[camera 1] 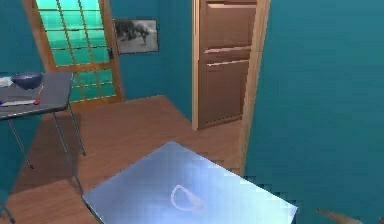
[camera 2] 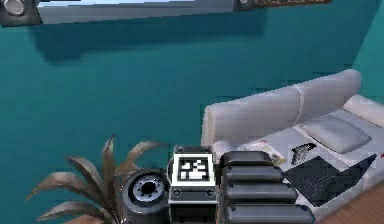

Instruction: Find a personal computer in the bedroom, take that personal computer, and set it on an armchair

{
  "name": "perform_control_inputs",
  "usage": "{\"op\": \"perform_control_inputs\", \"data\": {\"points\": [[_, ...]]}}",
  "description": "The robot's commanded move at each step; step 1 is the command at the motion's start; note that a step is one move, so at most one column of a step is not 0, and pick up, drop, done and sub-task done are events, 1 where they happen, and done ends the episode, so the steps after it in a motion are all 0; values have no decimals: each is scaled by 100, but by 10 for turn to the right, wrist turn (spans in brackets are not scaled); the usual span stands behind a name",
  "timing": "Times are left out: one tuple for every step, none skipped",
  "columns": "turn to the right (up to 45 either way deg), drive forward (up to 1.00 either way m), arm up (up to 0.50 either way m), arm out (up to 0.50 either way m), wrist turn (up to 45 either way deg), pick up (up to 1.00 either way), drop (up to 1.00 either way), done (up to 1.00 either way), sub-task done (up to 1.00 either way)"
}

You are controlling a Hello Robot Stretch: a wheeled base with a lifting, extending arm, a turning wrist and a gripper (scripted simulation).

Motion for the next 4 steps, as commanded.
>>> {"op": "perform_control_inputs", "data": {"points": [[0,30,0,0,0,0,0,0,0],[-330,0,0,0,0,0,0,0,0],[0,10,0,0,0,0,0,0,0],[270,0,0,0,0,0,0,0,0]]}}
